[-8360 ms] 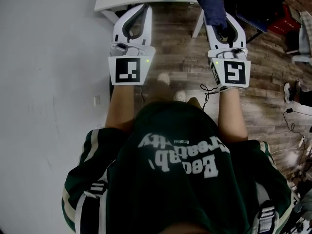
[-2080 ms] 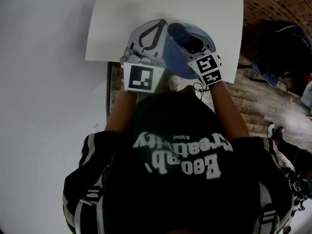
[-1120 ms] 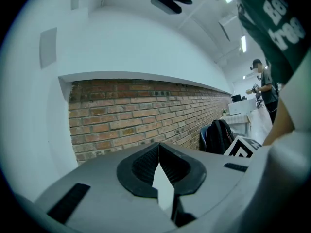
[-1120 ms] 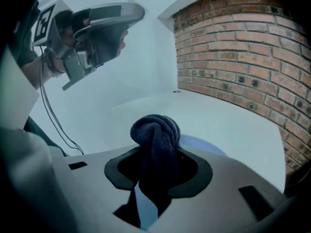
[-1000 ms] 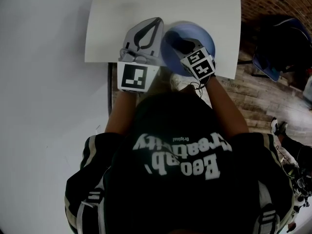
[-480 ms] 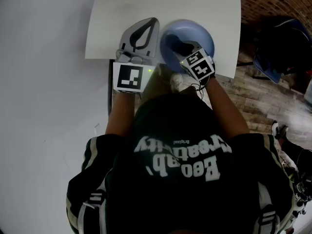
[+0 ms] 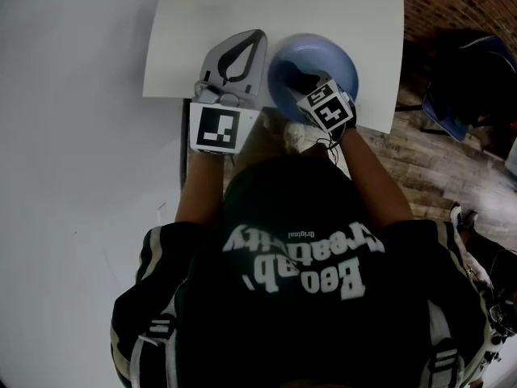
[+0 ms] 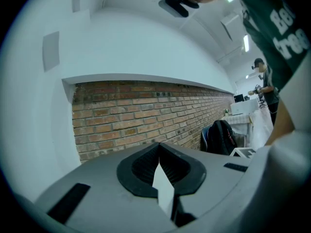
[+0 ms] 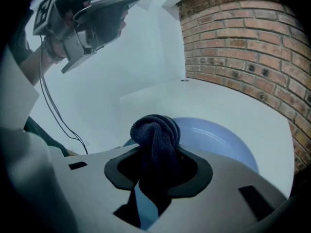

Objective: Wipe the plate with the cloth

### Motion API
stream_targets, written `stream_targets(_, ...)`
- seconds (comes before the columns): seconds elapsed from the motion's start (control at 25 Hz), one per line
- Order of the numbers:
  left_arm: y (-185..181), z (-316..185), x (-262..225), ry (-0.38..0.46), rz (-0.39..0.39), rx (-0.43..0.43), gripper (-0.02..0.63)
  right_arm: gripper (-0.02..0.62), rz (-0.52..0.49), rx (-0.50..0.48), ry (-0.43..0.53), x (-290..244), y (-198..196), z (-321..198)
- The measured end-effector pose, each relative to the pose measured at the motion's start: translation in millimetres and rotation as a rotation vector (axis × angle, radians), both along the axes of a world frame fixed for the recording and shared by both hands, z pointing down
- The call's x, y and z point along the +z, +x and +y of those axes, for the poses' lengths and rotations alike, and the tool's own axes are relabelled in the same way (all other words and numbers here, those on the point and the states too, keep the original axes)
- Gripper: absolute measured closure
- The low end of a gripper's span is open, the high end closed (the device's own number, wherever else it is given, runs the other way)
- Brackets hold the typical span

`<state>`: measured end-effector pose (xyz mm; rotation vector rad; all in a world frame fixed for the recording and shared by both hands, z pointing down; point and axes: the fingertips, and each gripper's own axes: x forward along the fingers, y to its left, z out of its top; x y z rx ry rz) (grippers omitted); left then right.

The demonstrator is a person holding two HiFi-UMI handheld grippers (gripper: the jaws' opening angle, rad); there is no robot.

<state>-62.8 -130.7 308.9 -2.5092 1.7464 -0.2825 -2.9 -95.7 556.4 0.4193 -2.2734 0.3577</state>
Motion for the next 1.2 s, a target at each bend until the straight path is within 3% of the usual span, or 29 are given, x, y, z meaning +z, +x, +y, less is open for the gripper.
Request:
stream_targets(0.48,17,-13,-1,0.004,-0.009,0.062,0.603,0.466,0.02,0.01,0.065,1,-6,-40)
stream_targets(1.2,47,-14,3,-0.004,0.001,0.138,0.603,0.466,0.114,0.174,0.033,6,51,-86)
